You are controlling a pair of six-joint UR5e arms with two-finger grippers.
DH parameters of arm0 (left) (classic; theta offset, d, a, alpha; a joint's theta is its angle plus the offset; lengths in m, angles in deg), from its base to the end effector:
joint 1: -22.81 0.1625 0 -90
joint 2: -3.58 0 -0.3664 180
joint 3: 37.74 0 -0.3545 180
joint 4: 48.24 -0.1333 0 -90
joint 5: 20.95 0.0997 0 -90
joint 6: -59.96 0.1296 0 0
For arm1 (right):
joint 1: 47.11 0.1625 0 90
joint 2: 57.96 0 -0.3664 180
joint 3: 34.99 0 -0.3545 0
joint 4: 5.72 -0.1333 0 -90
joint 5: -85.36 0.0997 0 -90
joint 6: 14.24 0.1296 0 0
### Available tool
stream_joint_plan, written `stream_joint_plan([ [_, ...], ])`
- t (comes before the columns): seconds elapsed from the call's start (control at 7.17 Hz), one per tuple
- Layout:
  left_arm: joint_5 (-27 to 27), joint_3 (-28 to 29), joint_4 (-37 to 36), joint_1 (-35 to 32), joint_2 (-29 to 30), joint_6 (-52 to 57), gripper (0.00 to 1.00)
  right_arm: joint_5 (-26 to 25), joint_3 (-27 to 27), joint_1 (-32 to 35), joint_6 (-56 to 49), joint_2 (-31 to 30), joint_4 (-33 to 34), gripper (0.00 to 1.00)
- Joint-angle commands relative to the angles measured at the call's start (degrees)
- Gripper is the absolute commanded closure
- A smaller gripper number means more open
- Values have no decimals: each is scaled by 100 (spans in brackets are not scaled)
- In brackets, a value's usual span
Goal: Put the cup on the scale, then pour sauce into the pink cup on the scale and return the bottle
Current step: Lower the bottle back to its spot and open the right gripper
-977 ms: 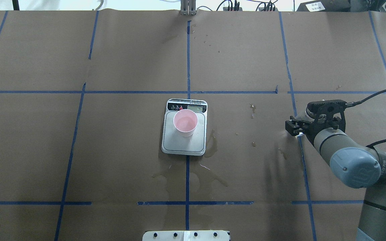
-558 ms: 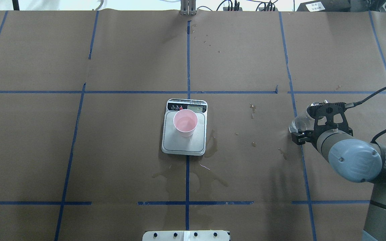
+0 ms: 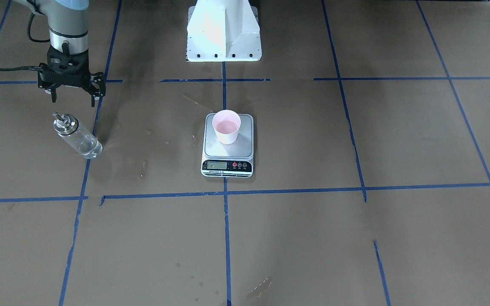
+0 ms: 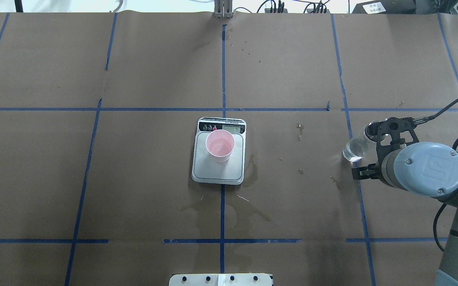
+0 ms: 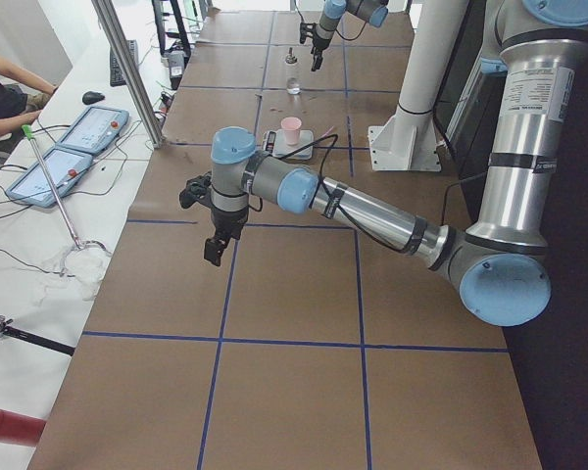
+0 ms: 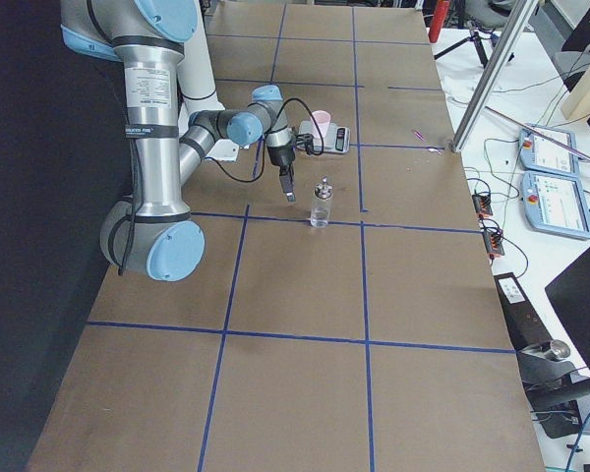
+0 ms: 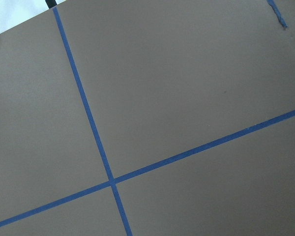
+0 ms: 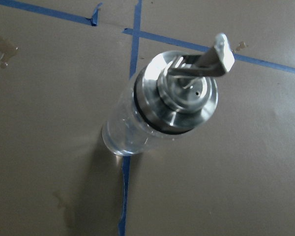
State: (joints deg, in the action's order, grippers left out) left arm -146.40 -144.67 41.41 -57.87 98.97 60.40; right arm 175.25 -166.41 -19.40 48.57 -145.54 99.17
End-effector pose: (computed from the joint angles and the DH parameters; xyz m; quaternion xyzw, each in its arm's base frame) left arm 0.0227 -0.4972 0.4533 0.1578 0.3120 0.1373 0.9268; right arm -0.3107 -0.3141 0.3482 0.1160 -0.2214 0.0046 0.9682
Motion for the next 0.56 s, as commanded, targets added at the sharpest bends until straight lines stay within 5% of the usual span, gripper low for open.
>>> stream_joint_plan([
  [0.0, 3, -3, 0, 0, -3, 0, 0, 509, -628, 277, -538, -91, 433, 0],
  [0.14, 3, -21, 0, 0, -3, 0, 0, 859, -892, 723, -1116, -66, 723, 0],
  [0.42, -5, -82, -9, 0, -3, 0, 0, 2332, -633, 2694, -3281, -83, 770, 0],
])
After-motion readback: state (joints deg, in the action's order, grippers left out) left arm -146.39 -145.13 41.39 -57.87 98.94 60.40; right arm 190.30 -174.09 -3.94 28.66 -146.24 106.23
